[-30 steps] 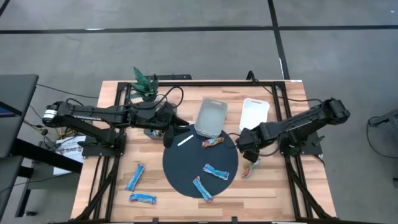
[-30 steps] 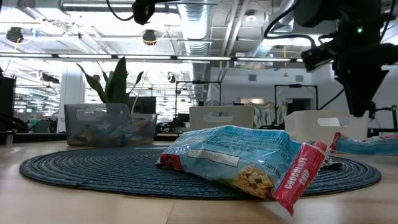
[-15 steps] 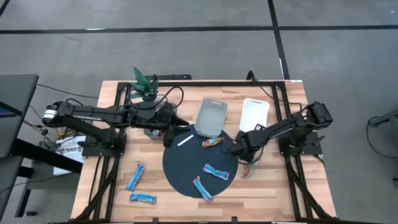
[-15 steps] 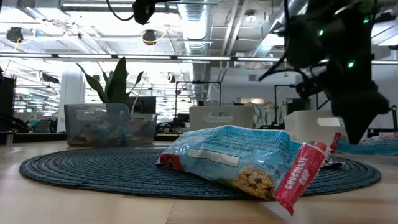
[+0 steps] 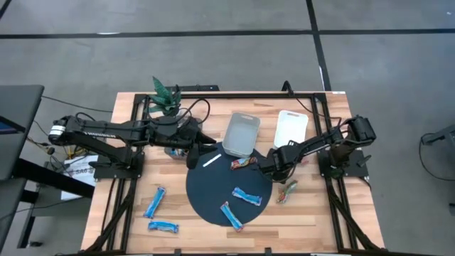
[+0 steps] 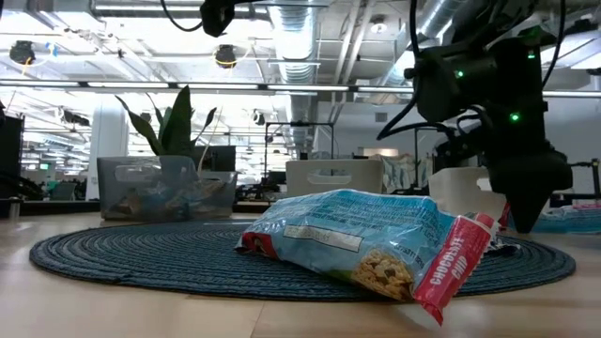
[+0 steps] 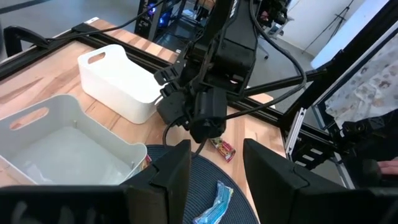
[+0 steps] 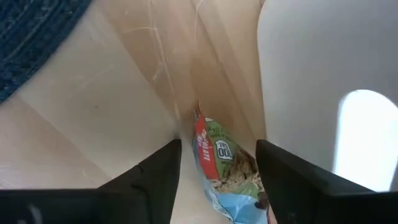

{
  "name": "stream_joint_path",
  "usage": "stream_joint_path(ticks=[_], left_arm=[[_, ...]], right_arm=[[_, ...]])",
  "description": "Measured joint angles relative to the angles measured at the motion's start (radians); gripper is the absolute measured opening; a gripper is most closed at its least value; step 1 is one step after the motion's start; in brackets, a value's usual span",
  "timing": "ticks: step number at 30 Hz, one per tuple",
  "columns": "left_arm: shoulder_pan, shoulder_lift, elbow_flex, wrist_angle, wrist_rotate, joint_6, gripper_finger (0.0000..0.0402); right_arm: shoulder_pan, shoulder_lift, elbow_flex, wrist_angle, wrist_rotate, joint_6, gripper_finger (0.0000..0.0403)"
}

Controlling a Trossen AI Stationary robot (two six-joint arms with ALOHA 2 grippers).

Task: Pick and place Granola Bars by type
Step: Put the red granola bar into the white bin

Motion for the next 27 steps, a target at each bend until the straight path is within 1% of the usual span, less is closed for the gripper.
stream_joint_path(ticks=[2, 4, 11, 13, 17, 21, 27], left_arm=[[0.000, 0.000, 0.000, 0.001, 0.000, -0.002, 0.0139], [0.000, 0.000, 0.000, 0.001, 0.000, -0.002, 0.0139], [0.000, 0.000, 0.000, 0.001, 0.000, -0.003, 0.0139], [0.000, 0.000, 0.000, 0.001, 0.000, -0.003, 0.0139], [0.000, 0.000, 0.000, 0.001, -0.001, -0.003, 0.0139], [0.000, 0.000, 0.000, 0.001, -0.004, -0.003, 0.0139], [0.000, 0.000, 0.000, 0.003, -0.006, -0.003, 0.0139]], right_arm=[[0.000, 0.000, -0.001, -0.001, -0.001, -0.005, 0.0187], [0.003, 0.001, -0.002, 0.005, -0.004, -0.007, 0.0165], [0.021, 0.003, -0.005, 0.022, -0.015, -0.010, 0.0045], [0.024, 0.003, -0.006, 0.020, -0.011, -0.012, 0.0024], [0.031, 0.008, 0.013, -0.014, -0.011, -0.012, 0.0018], [0.034, -0.019, 0.095, -0.034, -0.009, -0.012, 0.0029], [0.021, -0.152, 0.227, -0.040, 0.056, -0.012, 0.0015]])
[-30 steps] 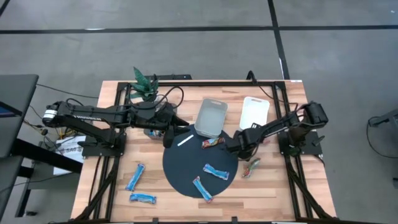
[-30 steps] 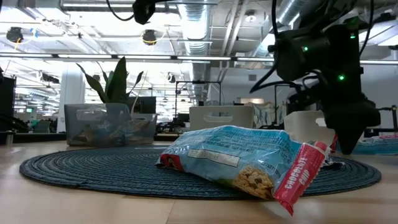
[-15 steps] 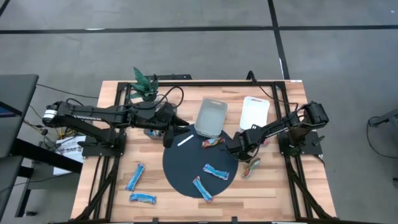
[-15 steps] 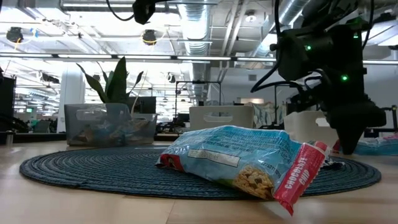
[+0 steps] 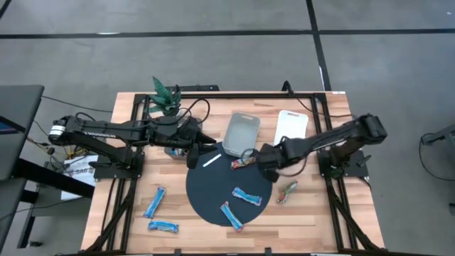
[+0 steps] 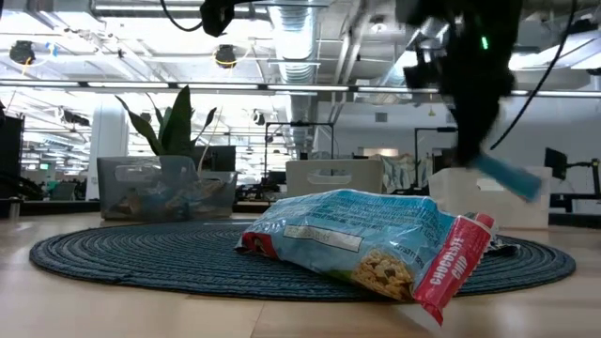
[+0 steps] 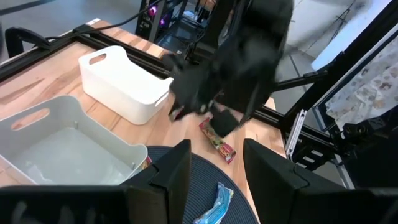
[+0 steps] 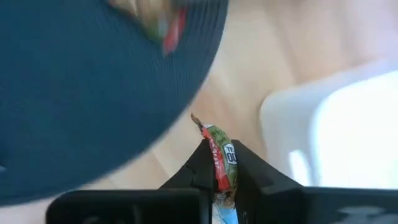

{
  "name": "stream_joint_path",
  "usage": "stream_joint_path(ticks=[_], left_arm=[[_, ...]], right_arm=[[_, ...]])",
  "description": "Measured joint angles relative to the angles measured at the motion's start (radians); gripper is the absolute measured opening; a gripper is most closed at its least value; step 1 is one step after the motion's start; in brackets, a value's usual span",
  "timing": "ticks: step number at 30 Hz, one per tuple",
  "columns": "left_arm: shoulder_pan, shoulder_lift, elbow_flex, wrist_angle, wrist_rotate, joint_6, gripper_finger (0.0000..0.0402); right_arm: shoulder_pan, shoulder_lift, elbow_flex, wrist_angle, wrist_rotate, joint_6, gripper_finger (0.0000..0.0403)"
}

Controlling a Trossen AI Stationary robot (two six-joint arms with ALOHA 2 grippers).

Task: Pick and place Granola Bars by type
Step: Put the red granola bar into the white bin

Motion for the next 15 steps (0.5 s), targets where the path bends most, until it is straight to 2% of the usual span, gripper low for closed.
stream_joint_path(ticks=[7, 12, 15], left_arm=[[0.000, 0.000, 0.000, 0.000, -0.002, 0.000, 0.0139], [0.000, 0.000, 0.000, 0.000, -0.002, 0.000, 0.0139], [0.000, 0.000, 0.000, 0.000, -0.002, 0.000, 0.0139]], right_arm=[[-0.102, -0.163, 0.097, -0.070, 0.186, 0.002, 0.0020], [-0.222, -0.198, 0.097, -0.180, 0.209, -0.016, 0.0015], [-0.271, -0.195, 0.097, -0.185, 0.222, -0.059, 0.0016]])
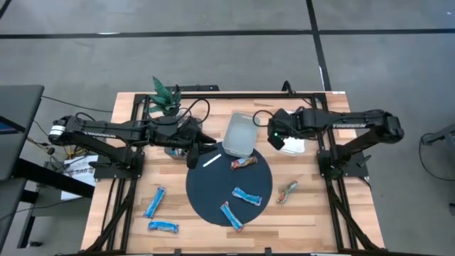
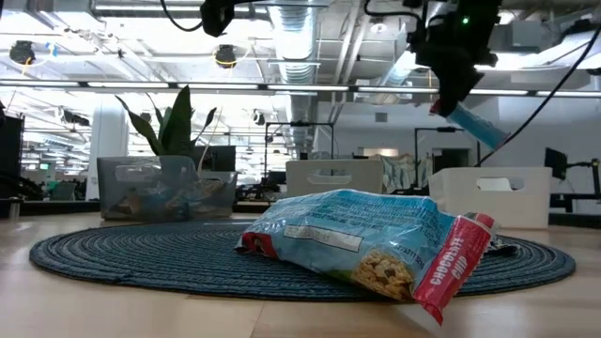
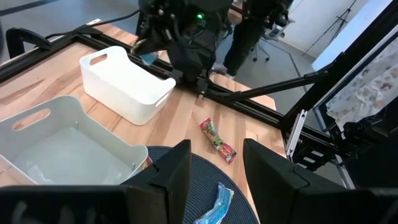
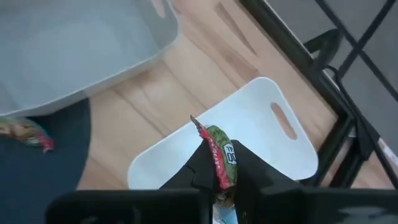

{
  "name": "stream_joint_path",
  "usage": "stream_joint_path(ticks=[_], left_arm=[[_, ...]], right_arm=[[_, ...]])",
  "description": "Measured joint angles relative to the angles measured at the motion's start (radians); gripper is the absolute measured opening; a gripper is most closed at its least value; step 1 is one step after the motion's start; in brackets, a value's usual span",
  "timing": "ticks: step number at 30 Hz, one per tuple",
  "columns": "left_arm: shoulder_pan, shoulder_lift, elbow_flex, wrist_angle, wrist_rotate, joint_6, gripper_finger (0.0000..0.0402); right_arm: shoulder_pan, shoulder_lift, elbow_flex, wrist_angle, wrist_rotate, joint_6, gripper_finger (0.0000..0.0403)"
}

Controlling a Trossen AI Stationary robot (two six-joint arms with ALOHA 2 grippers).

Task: Pick and place Granola Bars by type
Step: Put the red granola bar into the white bin

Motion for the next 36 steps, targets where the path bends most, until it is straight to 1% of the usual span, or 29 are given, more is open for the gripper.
stream_joint_path(ticks=[3, 8, 12, 16, 21, 24, 28, 31, 36], left_arm=[[0.000, 0.000, 0.000, 0.000, 0.000, -0.009, 0.0139], [0.000, 0.000, 0.000, 0.001, 0.000, -0.011, 0.0139], [0.000, 0.000, 0.000, 0.002, 0.000, -0.012, 0.0139], [0.000, 0.000, 0.000, 0.002, 0.000, -0.012, 0.0139], [0.000, 0.000, 0.000, 0.002, 0.000, -0.012, 0.0139], [0.000, 0.000, 0.000, 0.002, 0.000, -0.012, 0.0139], [0.000, 0.000, 0.000, 0.002, 0.000, -0.012, 0.0139], [0.000, 0.000, 0.000, 0.002, 0.000, -0.012, 0.0139], [0.000, 0.000, 0.000, 0.002, 0.000, -0.012, 0.0139]], right_arm=[[-0.049, 0.008, 0.000, -0.017, -0.021, -0.003, 0.0030], [-0.106, 0.020, 0.001, -0.062, -0.021, 0.042, 0.0050], [-0.121, 0.023, 0.001, -0.058, -0.021, 0.027, 0.0059], [-0.116, 0.019, 0.001, -0.053, -0.024, 0.027, 0.0078], [-0.086, 0.018, 0.001, -0.046, -0.028, 0.026, 0.0117], [-0.055, 0.018, 0.001, -0.012, -0.037, -0.008, 0.0142], [0.017, 0.018, 0.001, 0.115, -0.132, -0.126, 0.0168], [0.082, 0.018, 0.001, 0.202, -0.186, -0.236, 0.0179], [0.174, 0.023, 0.001, 0.254, -0.257, -0.378, 0.0184]])
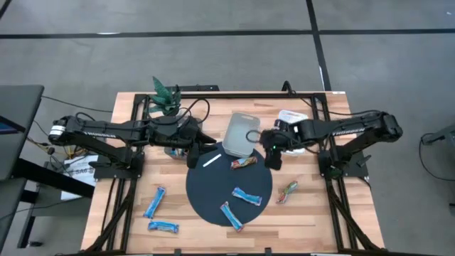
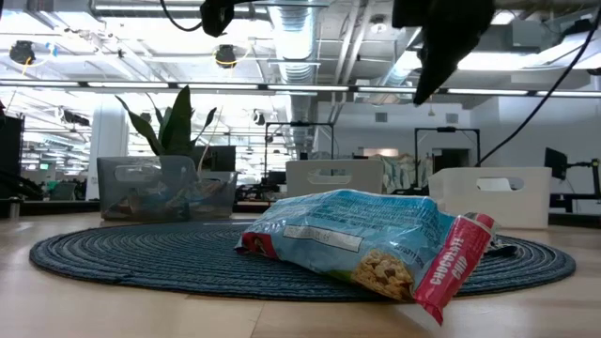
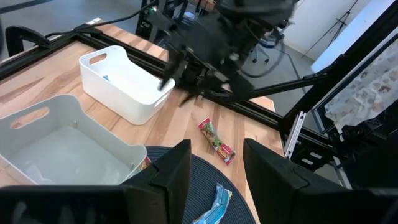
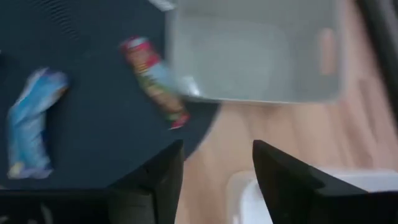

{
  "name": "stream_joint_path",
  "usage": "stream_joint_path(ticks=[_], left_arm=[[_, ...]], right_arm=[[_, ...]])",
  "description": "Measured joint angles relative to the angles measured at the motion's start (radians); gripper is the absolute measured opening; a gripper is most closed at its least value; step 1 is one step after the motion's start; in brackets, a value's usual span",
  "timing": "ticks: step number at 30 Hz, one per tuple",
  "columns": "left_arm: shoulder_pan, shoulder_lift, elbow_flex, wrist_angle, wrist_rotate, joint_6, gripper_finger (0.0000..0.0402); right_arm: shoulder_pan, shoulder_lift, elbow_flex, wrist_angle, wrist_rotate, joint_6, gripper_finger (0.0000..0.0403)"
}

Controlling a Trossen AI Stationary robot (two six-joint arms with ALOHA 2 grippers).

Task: Pick and place Granola Bars by type
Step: Put the red granola bar into the white bin

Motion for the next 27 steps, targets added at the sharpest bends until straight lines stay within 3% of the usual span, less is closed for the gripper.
stream_joint_path(ticks=[6, 12, 27], left_arm=[[0.000, 0.000, 0.000, -0.002, 0.000, 0.000, 0.0139], [0.000, 0.000, 0.000, -0.003, 0.000, 0.001, 0.0139], [0.000, 0.000, 0.000, -0.002, 0.002, 0.001, 0.0139]], right_arm=[[0.047, 0.076, 0.001, 0.022, -0.086, -0.082, 0.0174], [0.066, 0.207, 0.000, 0.067, -0.092, -0.131, 0.0166], [-0.040, 0.430, 0.000, 0.172, -0.085, -0.112, 0.0164]])
